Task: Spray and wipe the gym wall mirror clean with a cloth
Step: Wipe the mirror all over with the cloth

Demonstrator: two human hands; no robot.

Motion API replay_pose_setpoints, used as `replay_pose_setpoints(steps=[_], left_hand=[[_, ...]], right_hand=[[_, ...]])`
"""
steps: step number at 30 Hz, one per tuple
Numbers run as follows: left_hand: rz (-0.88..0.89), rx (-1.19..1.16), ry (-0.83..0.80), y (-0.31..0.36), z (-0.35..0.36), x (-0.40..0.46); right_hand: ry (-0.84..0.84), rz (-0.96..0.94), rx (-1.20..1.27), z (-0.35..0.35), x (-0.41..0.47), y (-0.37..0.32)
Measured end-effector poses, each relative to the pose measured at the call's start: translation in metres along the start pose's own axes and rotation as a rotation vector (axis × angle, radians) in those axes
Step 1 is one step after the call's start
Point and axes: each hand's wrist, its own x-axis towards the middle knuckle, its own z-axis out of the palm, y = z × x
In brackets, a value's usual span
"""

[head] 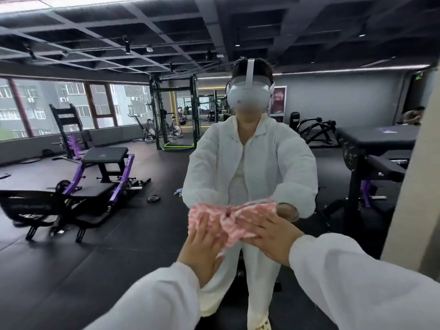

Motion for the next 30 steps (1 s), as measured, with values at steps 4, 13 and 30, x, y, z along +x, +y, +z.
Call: replay_pose_setpoints(steps=[4, 13, 30], left_hand=[[-0.068, -0.013, 0.131, 0.021, -0.004, 0.004], [-0.238, -0.104, 0.487, -0.011, -0.127, 0.171], [0.181, 0.039, 0.341, 0.084, -0.021, 0.095]], right_hand=[[0.004, -0.079, -0.019, 0.000, -0.008, 0.028], [0.142, 0.328, -0.129, -0.078, -0.003, 0.187], [-0.005, 0.207, 0.087, 0.026, -0.120, 0.049]])
